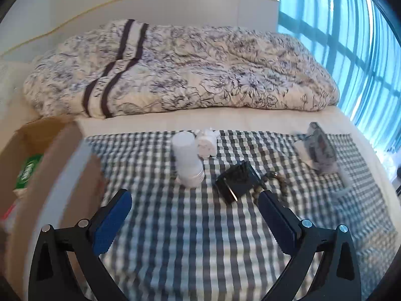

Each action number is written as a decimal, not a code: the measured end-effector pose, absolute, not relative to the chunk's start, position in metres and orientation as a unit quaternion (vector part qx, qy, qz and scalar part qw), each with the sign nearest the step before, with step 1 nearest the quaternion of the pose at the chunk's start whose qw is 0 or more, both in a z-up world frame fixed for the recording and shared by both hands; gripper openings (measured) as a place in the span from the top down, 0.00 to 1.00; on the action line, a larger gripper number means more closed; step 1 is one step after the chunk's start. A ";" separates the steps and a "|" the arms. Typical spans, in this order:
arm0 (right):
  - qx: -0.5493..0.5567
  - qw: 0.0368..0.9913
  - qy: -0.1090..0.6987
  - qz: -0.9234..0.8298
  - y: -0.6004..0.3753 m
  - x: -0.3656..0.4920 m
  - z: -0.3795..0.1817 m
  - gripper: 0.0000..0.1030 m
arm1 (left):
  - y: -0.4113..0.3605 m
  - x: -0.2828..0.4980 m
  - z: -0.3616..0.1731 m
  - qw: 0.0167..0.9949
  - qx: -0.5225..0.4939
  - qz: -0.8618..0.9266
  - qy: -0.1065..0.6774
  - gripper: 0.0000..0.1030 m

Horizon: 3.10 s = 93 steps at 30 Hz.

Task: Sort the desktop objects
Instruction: 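Grasp the navy tissue pack with the right tool while the left tool grasps the black case, then carry the tissue pack and black case into the cardboard box and release both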

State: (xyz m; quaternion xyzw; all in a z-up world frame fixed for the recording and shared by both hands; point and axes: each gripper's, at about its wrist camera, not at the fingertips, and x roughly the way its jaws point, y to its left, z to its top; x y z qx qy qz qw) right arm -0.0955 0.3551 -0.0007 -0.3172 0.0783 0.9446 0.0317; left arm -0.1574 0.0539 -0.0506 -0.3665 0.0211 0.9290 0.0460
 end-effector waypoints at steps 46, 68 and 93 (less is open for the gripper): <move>-0.388 0.042 0.045 0.919 0.333 -0.096 0.024 0.65 | 0.099 -0.138 -0.018 0.139 -0.358 0.918 0.094 0.53; -0.355 -0.068 0.024 0.932 0.167 -0.030 0.091 0.65 | -0.092 -0.049 0.069 0.024 -0.336 0.938 0.077 0.53; -0.392 -0.194 0.021 0.899 -0.049 -0.096 0.062 0.65 | -0.248 -0.068 0.011 -0.025 -0.364 0.931 -0.015 0.53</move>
